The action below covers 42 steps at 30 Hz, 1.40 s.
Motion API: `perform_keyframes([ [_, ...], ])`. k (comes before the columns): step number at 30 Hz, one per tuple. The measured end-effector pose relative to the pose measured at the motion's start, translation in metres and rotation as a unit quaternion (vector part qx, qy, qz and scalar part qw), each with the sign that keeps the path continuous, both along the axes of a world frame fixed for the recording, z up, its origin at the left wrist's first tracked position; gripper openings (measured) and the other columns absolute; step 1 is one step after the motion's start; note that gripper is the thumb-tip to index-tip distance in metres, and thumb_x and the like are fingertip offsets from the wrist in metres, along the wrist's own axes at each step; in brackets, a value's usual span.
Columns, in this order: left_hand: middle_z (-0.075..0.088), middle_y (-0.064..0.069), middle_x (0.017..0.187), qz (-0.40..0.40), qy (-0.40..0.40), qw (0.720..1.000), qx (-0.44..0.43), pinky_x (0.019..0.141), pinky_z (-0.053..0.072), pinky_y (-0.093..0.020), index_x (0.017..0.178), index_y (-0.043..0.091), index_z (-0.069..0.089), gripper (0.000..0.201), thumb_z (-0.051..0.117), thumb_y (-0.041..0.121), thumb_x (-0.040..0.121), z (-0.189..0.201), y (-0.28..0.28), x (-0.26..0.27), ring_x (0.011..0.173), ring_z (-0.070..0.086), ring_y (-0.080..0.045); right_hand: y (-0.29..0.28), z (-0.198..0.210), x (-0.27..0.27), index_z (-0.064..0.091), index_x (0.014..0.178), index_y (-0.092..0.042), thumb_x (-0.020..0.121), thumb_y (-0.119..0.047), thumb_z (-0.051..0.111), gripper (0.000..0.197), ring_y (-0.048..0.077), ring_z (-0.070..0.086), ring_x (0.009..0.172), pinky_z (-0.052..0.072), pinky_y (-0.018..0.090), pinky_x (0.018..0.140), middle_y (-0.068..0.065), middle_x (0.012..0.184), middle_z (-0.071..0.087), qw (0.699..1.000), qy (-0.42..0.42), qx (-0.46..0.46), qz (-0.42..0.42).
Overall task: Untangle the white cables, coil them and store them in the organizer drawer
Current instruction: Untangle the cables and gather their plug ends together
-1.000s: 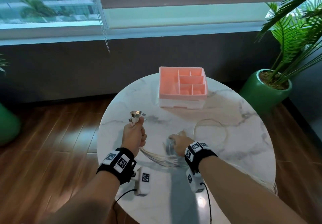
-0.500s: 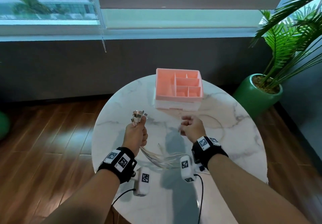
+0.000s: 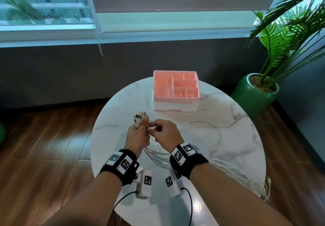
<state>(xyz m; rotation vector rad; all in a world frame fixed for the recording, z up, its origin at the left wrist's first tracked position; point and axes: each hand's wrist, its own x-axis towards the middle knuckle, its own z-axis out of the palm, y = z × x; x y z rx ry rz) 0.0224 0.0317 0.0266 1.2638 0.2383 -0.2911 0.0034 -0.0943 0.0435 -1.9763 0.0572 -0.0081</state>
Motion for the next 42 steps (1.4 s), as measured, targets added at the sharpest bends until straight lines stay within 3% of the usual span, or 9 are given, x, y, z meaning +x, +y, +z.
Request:
perform_keyframes([
  [4,0.037,-0.003,0.058,0.003,0.015,0.999,0.029,0.036,0.025,-0.021,0.077,0.013,0.051,0.03,0.056,0.025,0.104,-0.002,0.0,-0.002,0.041,0.03,-0.01,0.003,0.0,-0.004,0.058,0.071,-0.009,0.079,-0.015,0.072,0.017,0.028,0.062,0.062,0.056,0.043,0.063,0.009,0.066,0.064,0.999,-0.007,-0.044,0.009],
  [12,0.043,-0.001,0.06,0.128,0.054,0.989,-0.04,0.039,0.028,-0.021,0.077,0.014,0.048,0.029,0.053,0.021,0.105,0.013,0.008,0.01,0.049,0.04,-0.011,-0.041,-0.027,-0.02,0.062,0.08,-0.016,0.095,-0.034,0.06,0.024,0.007,0.05,0.059,0.042,0.031,0.065,-0.007,0.063,0.056,0.982,0.047,-0.14,0.117],
  [15,0.047,0.001,0.061,0.167,0.061,0.98,-0.092,0.043,0.033,-0.023,0.083,0.019,0.054,0.022,0.054,0.02,0.105,0.014,0.016,0.015,0.056,0.047,-0.014,-0.089,-0.044,-0.028,0.065,0.078,-0.015,0.097,-0.033,0.059,0.026,0.01,0.055,0.064,0.041,0.03,0.065,-0.006,0.066,0.058,0.973,0.077,-0.185,0.115],
  [21,0.032,0.002,0.053,0.172,0.068,0.972,-0.146,0.052,0.056,-0.034,0.072,0.018,0.041,0.035,0.05,0.022,0.106,0.014,0.016,0.014,0.044,0.036,-0.015,-0.194,-0.044,-0.04,0.064,0.079,-0.02,0.095,-0.03,0.062,0.019,0.023,0.059,0.075,0.038,0.03,0.064,0.0,0.073,0.061,0.946,0.177,-0.27,0.021],
  [25,0.025,0.003,0.06,0.163,0.074,0.977,-0.12,0.037,0.022,-0.017,0.072,0.023,0.037,0.035,0.049,0.024,0.104,0.017,0.017,0.015,0.04,0.023,-0.01,-0.26,-0.035,-0.05,0.067,0.079,-0.012,0.095,-0.031,0.064,0.025,0.026,0.062,0.064,0.05,0.034,0.067,0.007,0.066,0.063,0.935,0.229,-0.242,-0.124],
  [28,0.027,0.004,0.056,0.146,0.071,0.983,-0.087,0.038,0.018,-0.016,0.072,0.022,0.036,0.036,0.049,0.025,0.105,0.021,0.008,0.014,0.039,0.022,-0.009,-0.28,-0.015,-0.049,0.066,0.075,-0.007,0.093,-0.028,0.066,0.028,0.029,0.063,0.058,0.05,0.035,0.062,0.01,0.061,0.061,0.926,0.197,-0.222,-0.235],
  [32,0.029,0.005,0.055,0.091,0.034,0.994,-0.047,0.039,0.017,-0.016,0.073,0.021,0.038,0.036,0.049,0.029,0.107,0.028,-0.012,0.009,0.04,0.022,-0.009,-0.253,0.031,-0.027,0.067,0.083,-0.008,0.091,-0.026,0.068,0.02,0.03,0.059,0.077,0.039,0.031,0.067,0.012,0.081,0.064,0.927,0.031,-0.186,-0.325],
  [38,0.03,0.007,0.055,0.009,-0.05,0.999,-0.009,0.041,0.02,-0.018,0.1,0.013,0.054,0.019,0.061,0.03,0.101,0.038,-0.032,0.009,0.044,0.024,-0.011,-0.147,0.074,0.003,0.07,0.085,-0.02,0.09,-0.028,0.07,0.01,0.003,0.05,0.056,0.04,0.016,0.058,-0.007,0.064,0.06,0.977,-0.089,-0.169,-0.099],
  [42,0.026,0.004,0.055,-0.013,-0.062,0.998,-0.002,0.043,0.018,-0.019,0.083,0.012,0.056,0.028,0.067,0.033,0.097,0.044,-0.039,0.007,0.042,0.024,-0.011,-0.078,0.067,-0.002,0.071,0.086,-0.023,0.091,-0.036,0.068,0.014,0.002,0.044,0.048,0.042,0.021,0.056,-0.01,0.056,0.054,0.978,-0.082,-0.186,0.033],
])
